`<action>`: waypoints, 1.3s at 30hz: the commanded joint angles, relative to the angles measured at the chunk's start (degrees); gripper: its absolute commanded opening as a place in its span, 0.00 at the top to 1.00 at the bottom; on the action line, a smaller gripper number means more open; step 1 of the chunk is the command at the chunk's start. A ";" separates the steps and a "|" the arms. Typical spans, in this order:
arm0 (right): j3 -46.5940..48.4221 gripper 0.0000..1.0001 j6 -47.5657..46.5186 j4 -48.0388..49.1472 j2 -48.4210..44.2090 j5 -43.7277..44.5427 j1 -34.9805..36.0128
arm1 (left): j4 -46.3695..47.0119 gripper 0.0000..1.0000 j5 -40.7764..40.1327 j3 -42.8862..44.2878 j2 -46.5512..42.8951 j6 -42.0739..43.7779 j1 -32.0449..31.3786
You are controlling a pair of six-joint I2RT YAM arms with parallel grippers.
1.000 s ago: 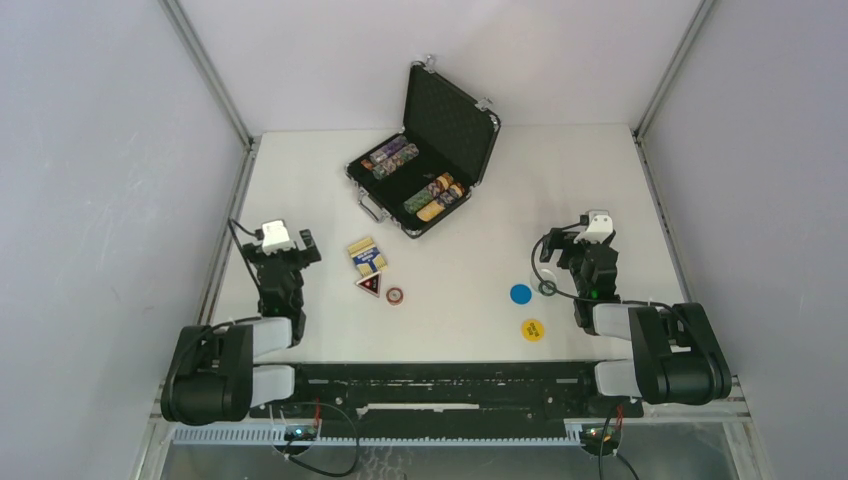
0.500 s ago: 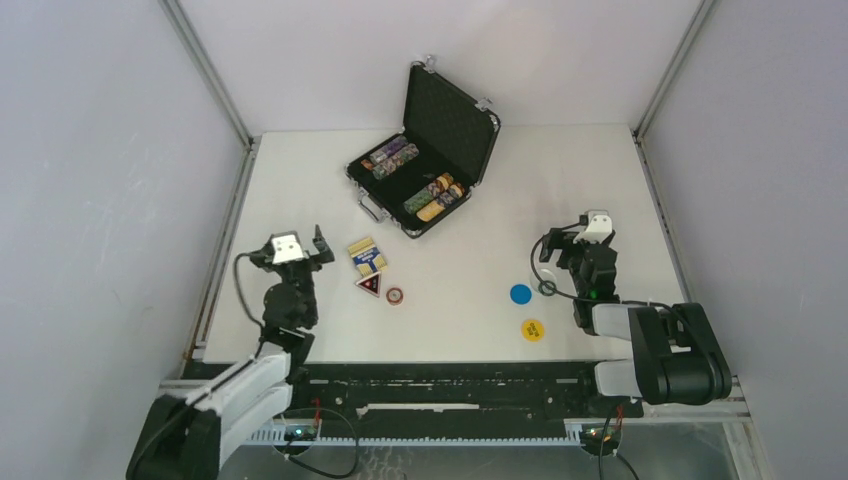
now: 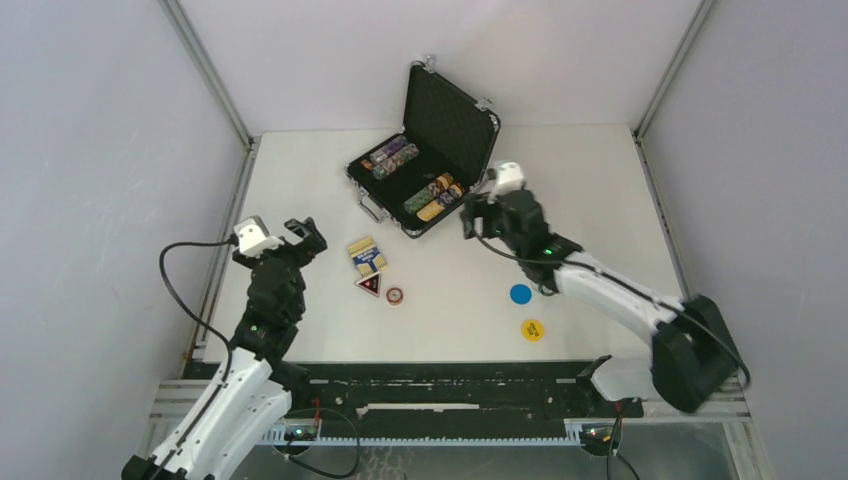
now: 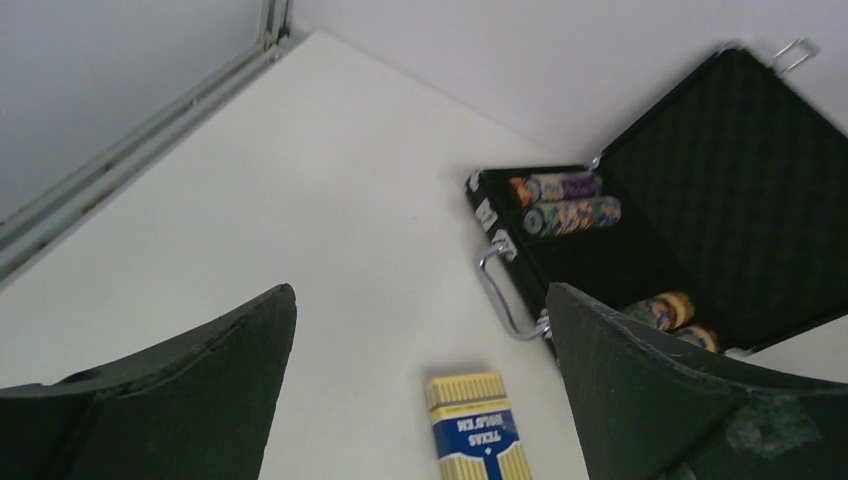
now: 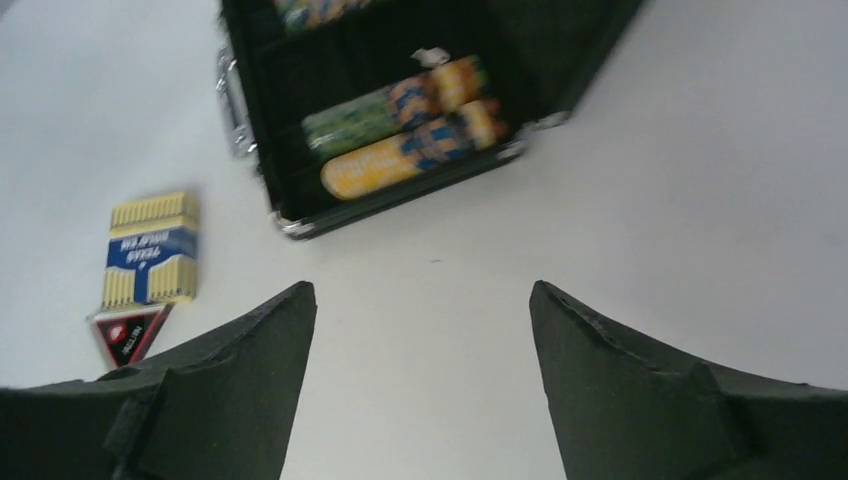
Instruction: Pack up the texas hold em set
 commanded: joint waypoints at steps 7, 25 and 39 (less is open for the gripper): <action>29.54 0.76 -1.98 -14.82 31.14 0.89 10.44 | -8.44 0.00 1.28 3.19 5.53 -4.18 -0.20; 47.92 1.00 0.58 -19.48 49.18 -2.89 12.34 | -10.14 0.00 2.74 2.16 4.52 -4.64 -0.24; 49.80 1.00 0.89 -20.32 52.53 -2.41 11.13 | -10.23 0.00 4.14 2.79 6.56 -4.87 -0.24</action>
